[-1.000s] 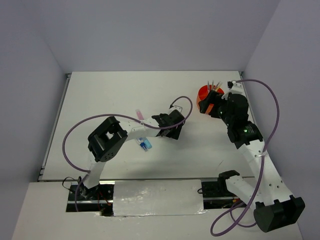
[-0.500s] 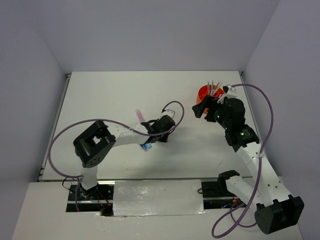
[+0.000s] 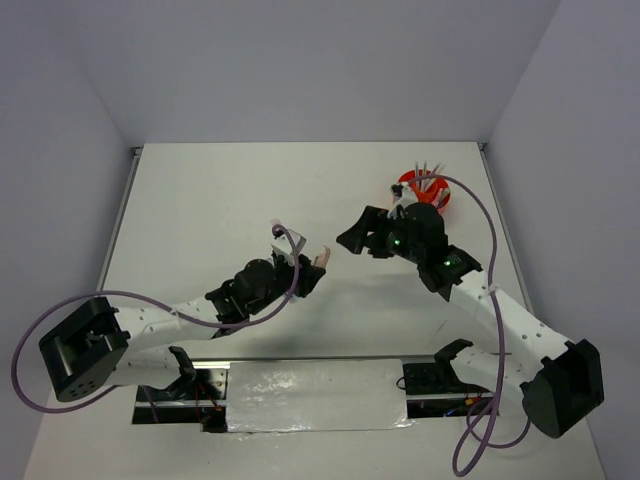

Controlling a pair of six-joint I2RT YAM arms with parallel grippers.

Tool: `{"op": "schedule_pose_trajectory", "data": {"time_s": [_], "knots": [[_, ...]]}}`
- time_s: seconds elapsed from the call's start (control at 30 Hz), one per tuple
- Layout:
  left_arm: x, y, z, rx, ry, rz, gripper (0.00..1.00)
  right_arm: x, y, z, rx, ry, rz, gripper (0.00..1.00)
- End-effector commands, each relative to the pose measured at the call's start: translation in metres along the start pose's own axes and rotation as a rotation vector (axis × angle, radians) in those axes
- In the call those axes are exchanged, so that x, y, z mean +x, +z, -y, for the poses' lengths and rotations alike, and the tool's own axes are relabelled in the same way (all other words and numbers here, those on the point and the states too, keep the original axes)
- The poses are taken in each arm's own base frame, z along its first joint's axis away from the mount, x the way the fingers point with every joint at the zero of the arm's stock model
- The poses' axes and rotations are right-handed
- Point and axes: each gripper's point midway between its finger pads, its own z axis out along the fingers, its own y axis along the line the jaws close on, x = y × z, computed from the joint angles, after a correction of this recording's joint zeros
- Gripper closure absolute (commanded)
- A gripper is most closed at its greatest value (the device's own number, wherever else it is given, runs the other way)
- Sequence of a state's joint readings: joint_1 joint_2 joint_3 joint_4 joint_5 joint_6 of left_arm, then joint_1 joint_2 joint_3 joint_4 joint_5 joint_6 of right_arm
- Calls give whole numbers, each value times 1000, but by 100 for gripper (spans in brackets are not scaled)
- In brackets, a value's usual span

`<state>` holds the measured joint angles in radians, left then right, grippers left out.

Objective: Sort the stationery into containers
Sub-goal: Pick up the stapler from the center of the board, then place the stapler in the storage box.

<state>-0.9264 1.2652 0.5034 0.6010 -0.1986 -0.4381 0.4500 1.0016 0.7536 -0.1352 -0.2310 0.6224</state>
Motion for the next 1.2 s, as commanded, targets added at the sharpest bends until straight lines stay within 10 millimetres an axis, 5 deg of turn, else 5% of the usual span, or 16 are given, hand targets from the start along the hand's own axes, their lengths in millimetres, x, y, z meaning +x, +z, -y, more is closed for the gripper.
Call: {"op": "schedule_pose_trajectory", "data": {"time_s": [0.0, 0.37, 0.47, 0.53, 0.6, 0.63, 0.73, 0.77, 0.9, 0.93, 0.97, 1.03, 1.17], "knots": [[-54, -9, 29, 131, 29, 216, 100, -2, 5, -43, -124, -9, -3, 14], [-63, -21, 42, 191, 75, 240, 100, 37, 30, -79, -189, -34, -109, 30], [-61, -19, 40, 181, 82, 230, 100, 41, 30, -87, -225, -43, -113, 53], [-60, -19, 39, 176, 86, 222, 97, 39, 28, -90, -240, -57, -101, 85], [-59, -19, 39, 179, 90, 219, 91, 33, 25, -89, -240, -91, -67, 100], [-58, -19, 39, 175, 90, 209, 86, 29, 24, -92, -254, -119, -45, 100], [-52, -16, 26, 100, 66, 170, 30, 5, 19, -86, -237, -267, 51, 100], [-50, -16, 22, 73, 38, 153, 3, -5, 18, -82, -220, -310, 84, 100], [-44, -26, 9, -16, -10, 81, 1, -75, 11, -29, -100, -606, 285, 100], [-42, -30, 6, -33, -22, 61, 1, -75, 11, -35, -139, -654, 295, 100], [-27, -36, -2, -76, -37, -12, 1, -100, 10, -6, -66, -667, 331, 100], [-33, -47, 0, -86, -57, -42, 1, -129, 10, 15, -21, -775, 373, 100], [-16, -74, -10, -147, -61, -184, 1, -208, 18, 77, 101, -735, 402, 100]]}}
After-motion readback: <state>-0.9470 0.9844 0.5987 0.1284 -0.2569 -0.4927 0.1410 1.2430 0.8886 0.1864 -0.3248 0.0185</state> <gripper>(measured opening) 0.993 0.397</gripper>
